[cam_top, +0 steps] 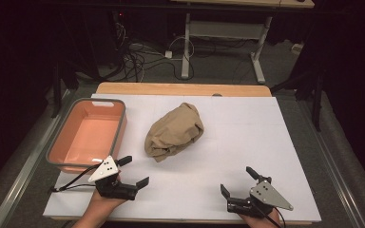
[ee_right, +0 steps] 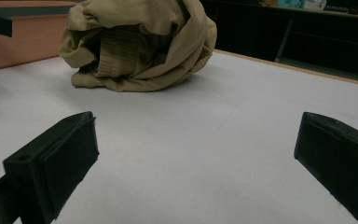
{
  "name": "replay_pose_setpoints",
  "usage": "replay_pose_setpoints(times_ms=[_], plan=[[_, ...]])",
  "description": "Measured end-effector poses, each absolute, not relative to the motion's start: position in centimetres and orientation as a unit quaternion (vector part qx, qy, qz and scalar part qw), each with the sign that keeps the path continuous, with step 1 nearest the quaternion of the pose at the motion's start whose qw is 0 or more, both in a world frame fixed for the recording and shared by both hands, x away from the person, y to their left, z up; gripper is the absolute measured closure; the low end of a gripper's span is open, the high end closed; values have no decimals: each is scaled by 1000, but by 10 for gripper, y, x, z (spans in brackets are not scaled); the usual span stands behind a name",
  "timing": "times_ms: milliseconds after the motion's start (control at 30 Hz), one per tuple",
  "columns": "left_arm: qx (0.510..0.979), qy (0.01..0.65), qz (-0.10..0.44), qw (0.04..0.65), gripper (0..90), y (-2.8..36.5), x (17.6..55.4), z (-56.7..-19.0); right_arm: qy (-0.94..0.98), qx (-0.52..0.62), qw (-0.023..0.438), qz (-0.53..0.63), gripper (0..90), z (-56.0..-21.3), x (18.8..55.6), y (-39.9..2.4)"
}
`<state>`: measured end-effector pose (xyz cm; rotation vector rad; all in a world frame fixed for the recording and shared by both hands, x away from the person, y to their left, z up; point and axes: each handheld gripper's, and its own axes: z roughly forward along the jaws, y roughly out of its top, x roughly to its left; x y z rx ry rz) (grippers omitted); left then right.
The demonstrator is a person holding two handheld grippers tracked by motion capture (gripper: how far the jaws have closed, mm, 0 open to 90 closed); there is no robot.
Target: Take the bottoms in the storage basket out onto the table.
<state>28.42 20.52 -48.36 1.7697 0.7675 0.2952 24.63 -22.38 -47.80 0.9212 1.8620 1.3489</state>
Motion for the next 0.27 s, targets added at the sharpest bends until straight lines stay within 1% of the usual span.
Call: replay_pose_setpoints(times_ms=[67, 267], plan=[[753, 326, 118, 559, 0, 204, 285, -485, 710, 353, 327, 514, 4, -478, 247, -223], [755, 324, 117, 558, 0, 204, 283, -485, 713, 350, 328, 511, 4, -479, 247, -222]])
